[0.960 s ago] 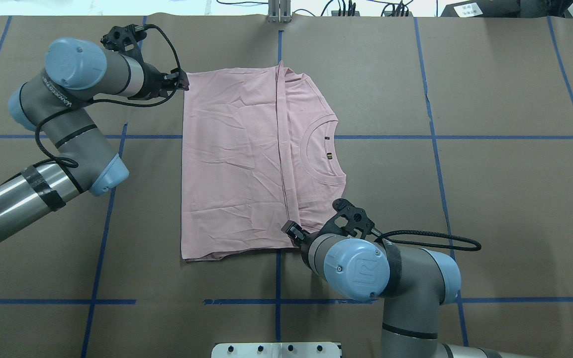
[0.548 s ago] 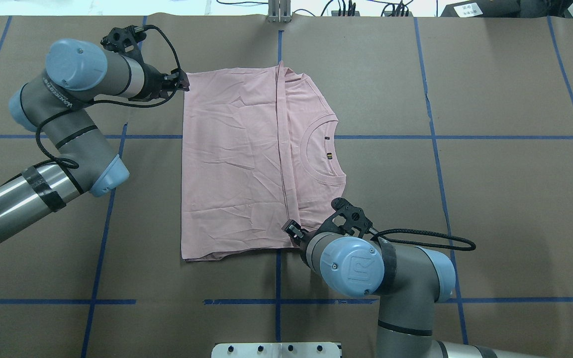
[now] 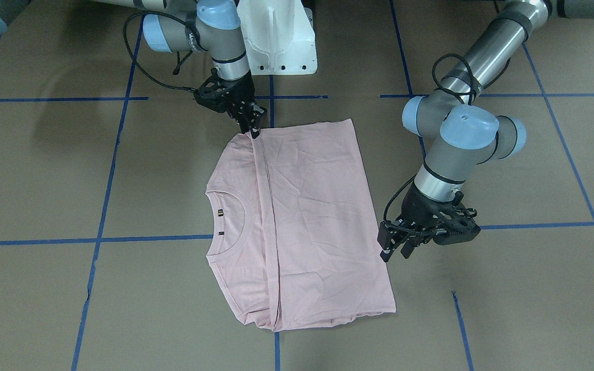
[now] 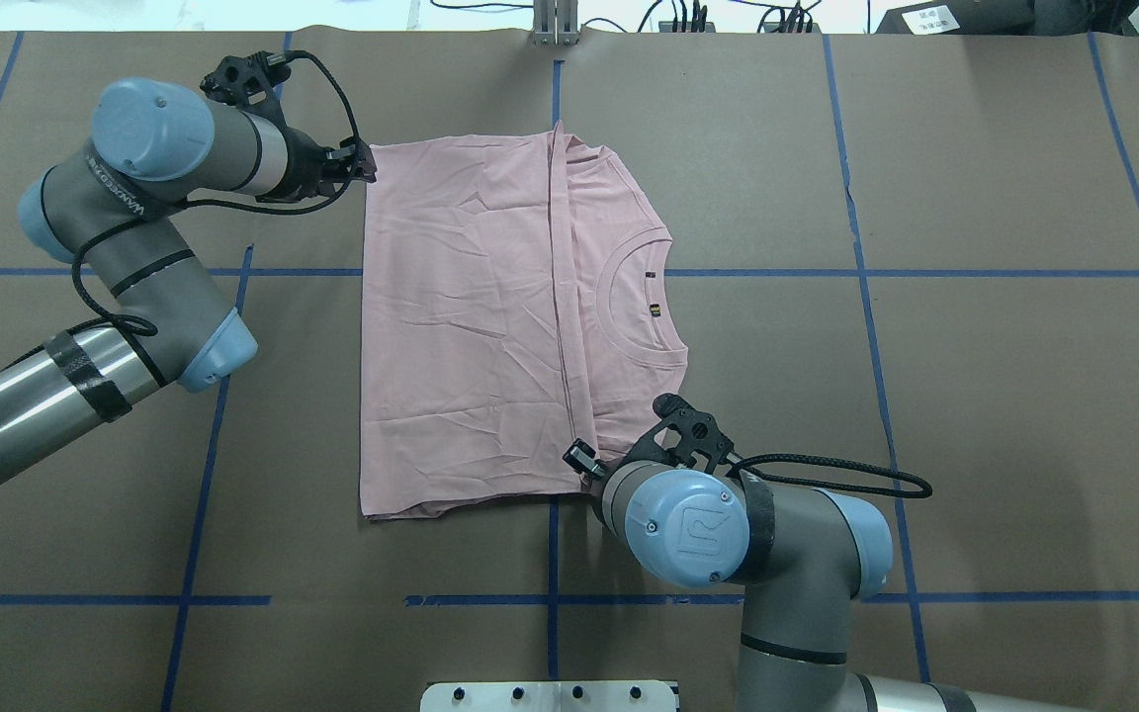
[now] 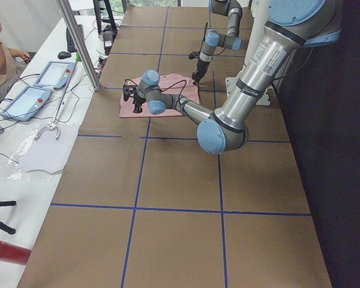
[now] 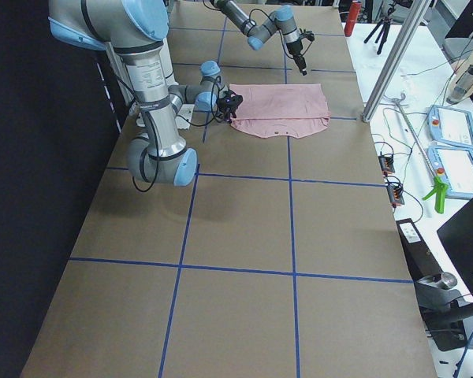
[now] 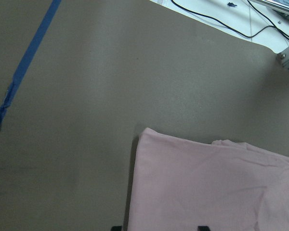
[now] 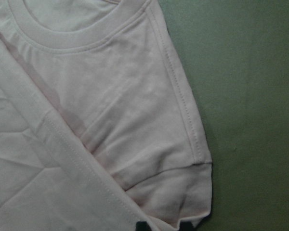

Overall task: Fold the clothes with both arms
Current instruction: 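Bring the left gripper to the shirt's near corner beside the right gripper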

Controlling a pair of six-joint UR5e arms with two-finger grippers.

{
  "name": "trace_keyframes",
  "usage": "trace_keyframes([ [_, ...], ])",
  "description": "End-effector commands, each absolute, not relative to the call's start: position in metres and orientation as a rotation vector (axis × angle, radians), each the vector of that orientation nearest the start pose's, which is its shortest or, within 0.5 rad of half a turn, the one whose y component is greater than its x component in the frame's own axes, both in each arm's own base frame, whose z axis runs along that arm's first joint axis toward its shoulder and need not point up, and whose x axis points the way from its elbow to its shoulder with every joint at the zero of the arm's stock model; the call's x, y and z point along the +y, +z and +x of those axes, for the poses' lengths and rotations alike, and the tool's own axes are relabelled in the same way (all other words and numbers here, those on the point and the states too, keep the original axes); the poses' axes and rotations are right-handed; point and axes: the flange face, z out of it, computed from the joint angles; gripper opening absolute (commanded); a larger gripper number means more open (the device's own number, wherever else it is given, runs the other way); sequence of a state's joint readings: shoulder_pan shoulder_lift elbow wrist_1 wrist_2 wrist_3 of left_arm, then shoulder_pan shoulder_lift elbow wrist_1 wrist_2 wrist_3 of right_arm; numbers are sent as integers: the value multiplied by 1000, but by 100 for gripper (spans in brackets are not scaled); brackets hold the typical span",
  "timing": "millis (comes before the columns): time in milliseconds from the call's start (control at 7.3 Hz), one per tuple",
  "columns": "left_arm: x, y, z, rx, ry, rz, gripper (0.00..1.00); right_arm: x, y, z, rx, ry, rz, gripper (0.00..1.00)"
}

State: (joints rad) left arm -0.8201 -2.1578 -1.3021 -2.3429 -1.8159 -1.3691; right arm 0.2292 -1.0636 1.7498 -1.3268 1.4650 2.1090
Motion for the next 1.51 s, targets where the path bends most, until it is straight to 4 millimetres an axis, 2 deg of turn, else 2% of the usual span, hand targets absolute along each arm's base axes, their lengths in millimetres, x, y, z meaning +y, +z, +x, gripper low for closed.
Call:
trace_keyframes([
  [0, -615, 350, 425, 1061, -424, 339, 57, -288, 267, -600, -953, 761, -48, 0],
  [274, -615, 346, 426, 1070, -427, 336, 57, -288, 265, -598, -955, 757, -55, 0],
  [411, -607, 326, 425, 1114, -458, 316, 57, -288, 262, -595, -961, 757, -56, 0],
  [548, -587, 306, 435, 1105, -484, 260, 56, -286, 258, -587, -949, 760, -55, 0],
  [685, -544, 291, 443, 1100, -484, 200, 56, -278, 245, -574, -926, 754, -55, 0],
  [822, -487, 288, 442, 1144, -491, 137, 56, -271, 243, -572, -923, 747, -55, 0],
  [1097, -402, 276, 437, 1124, -537, 19, 56, -267, 242, -573, -925, 744, -56, 0],
  [1234, -364, 283, 459, 1080, -570, -46, 57, -267, 241, -573, -926, 744, -56, 0],
  [1371, -331, 303, 482, 1039, -584, -71, 57, -267, 242, -573, -925, 743, -55, 0],
])
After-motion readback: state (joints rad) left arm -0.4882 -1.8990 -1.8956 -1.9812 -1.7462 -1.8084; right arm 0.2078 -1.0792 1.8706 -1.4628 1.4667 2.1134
